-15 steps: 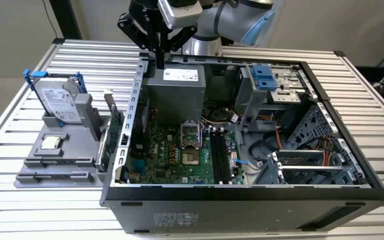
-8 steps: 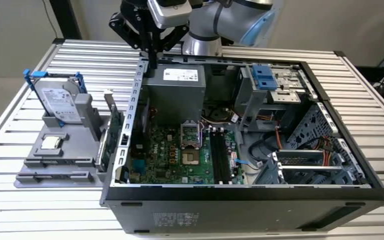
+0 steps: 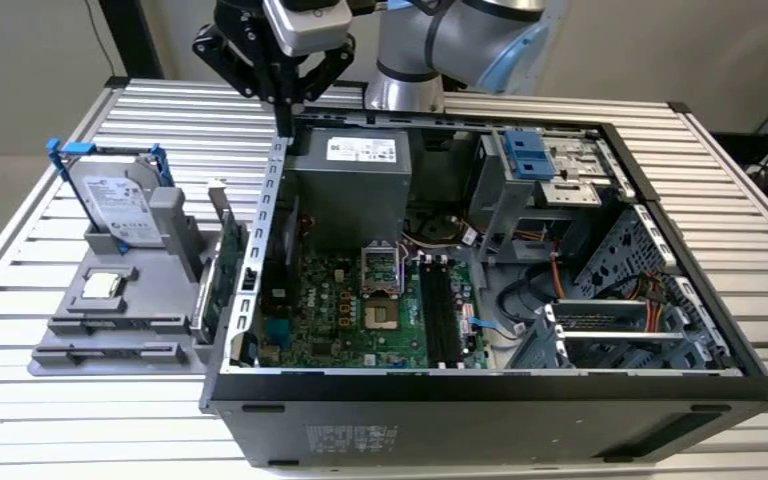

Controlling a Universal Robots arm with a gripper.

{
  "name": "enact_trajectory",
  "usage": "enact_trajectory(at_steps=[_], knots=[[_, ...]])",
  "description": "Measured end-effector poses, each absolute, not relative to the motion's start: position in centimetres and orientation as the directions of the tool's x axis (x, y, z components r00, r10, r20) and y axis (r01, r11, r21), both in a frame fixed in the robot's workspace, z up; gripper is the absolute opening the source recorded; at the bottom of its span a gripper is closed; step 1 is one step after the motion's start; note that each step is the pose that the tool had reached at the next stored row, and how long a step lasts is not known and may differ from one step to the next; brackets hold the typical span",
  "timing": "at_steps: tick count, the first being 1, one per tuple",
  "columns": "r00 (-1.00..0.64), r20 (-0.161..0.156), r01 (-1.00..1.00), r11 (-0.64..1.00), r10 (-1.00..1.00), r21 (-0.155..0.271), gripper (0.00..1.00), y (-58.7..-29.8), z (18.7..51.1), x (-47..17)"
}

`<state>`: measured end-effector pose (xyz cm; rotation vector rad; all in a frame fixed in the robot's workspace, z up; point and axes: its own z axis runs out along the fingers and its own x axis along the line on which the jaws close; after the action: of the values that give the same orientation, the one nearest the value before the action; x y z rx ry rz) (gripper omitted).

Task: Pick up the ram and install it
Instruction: 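Reach for the ram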

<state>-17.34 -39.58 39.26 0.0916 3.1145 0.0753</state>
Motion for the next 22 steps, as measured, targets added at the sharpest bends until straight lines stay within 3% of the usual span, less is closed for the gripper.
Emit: enact_trajectory(at_steps=[22], knots=[[-0.999, -0.023, 0.036, 0.998, 0.037, 0.049, 0.00, -39.6, 39.3, -21.8]])
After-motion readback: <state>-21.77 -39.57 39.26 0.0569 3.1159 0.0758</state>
